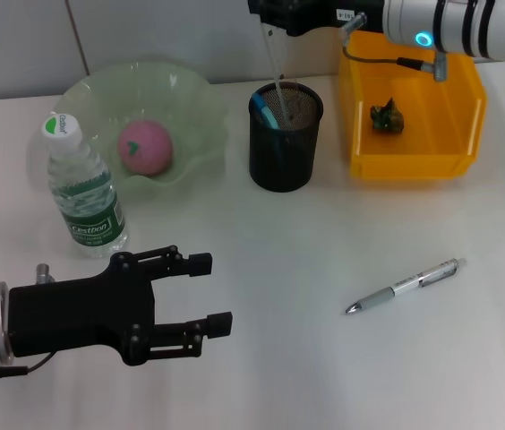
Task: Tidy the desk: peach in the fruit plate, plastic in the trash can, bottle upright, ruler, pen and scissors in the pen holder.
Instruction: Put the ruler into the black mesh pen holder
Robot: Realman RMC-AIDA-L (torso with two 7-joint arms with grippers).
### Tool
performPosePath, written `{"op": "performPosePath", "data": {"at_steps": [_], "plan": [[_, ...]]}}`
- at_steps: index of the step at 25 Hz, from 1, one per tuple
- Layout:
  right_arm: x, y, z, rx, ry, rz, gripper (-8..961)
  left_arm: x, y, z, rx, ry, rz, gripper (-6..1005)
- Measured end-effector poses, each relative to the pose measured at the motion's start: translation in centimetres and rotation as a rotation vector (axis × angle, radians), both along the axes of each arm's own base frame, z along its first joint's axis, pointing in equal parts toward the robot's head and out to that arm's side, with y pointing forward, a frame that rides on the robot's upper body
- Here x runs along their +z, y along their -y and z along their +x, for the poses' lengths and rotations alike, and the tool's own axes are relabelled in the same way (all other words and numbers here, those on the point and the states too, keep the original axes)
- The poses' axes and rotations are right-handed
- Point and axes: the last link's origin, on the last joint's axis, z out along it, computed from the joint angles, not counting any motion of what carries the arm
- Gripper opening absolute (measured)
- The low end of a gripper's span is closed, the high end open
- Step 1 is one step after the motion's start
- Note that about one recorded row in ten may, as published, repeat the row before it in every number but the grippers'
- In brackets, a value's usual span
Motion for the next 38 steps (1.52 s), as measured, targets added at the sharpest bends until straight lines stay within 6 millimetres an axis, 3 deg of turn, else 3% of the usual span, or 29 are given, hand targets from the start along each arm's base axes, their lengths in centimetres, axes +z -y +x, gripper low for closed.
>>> {"op": "performPosePath", "data": {"at_steps": [28,33,38], "plan": [[-1.1,0.2,1.2,-0.021,0.026,-0.021,458,0.4,0.1,-0.1,0.001,0.014,0.004,786],[-0.9,0.2,1.2,-0.023,0.018,-0.014,667,0.5,0.1,-0.1,0.0,0.014,0.004,786],[0.2,0.4,1.1,-0.027,-0.05,0.012,667,0.5,0.0,-0.1,0.001,0.015,0.006,786]]}}
